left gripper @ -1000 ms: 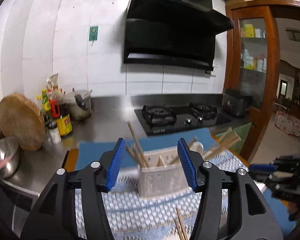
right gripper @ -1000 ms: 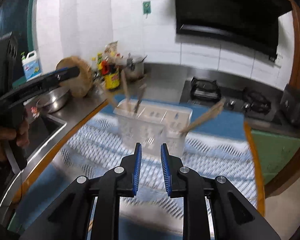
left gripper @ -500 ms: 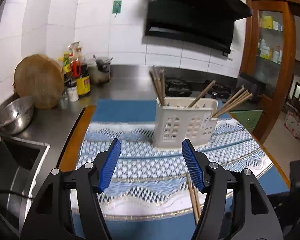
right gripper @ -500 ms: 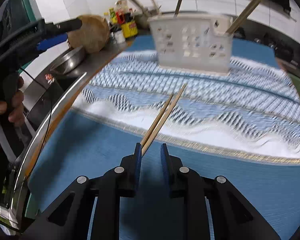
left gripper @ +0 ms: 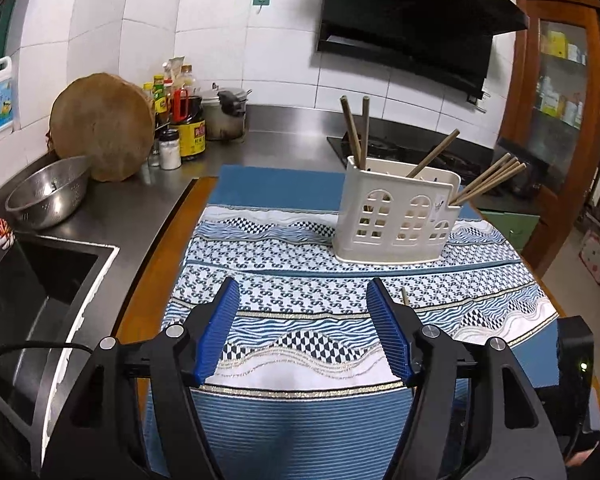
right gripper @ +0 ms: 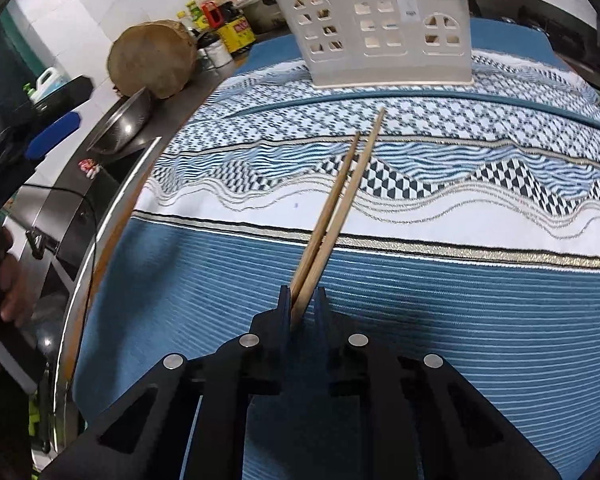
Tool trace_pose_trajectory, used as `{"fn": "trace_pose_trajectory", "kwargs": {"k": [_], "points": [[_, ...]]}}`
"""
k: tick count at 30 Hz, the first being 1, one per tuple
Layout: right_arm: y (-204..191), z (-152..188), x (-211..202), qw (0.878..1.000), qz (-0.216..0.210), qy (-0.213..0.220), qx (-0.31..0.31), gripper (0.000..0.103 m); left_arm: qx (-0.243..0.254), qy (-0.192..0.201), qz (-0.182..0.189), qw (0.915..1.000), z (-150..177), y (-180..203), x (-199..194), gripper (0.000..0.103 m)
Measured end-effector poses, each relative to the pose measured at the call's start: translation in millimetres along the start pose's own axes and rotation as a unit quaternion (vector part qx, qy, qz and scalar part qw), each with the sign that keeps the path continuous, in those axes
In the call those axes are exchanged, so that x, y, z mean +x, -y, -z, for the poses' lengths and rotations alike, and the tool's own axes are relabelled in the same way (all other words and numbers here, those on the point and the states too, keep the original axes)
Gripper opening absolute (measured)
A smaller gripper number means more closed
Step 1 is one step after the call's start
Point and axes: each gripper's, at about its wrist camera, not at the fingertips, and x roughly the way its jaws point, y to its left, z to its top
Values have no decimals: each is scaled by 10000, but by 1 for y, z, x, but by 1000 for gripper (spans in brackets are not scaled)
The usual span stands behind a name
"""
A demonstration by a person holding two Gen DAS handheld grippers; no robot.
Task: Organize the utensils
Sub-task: 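Lower the right gripper onto two chopsticks and close on them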
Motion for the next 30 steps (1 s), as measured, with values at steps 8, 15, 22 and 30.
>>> {"fn": "trace_pose_trajectory", "kwargs": {"k": [8,15,22,30], "points": [[-1,-1,10,9997,138,-131,124,8,-55,-97,-21,9999,6,-6,6,66],[-8,-7,16,9992,236,-235,223,8,-138,-163,-13,9998,10,-11,11,66],[-5,-9,18,9981,293,-296,449,8,-105,-236,7,9997,15,-9,14,66],[5,-7,15,9958,157,-369,819,8,-105,-311,25,9995,22,-8,15,66]]}}
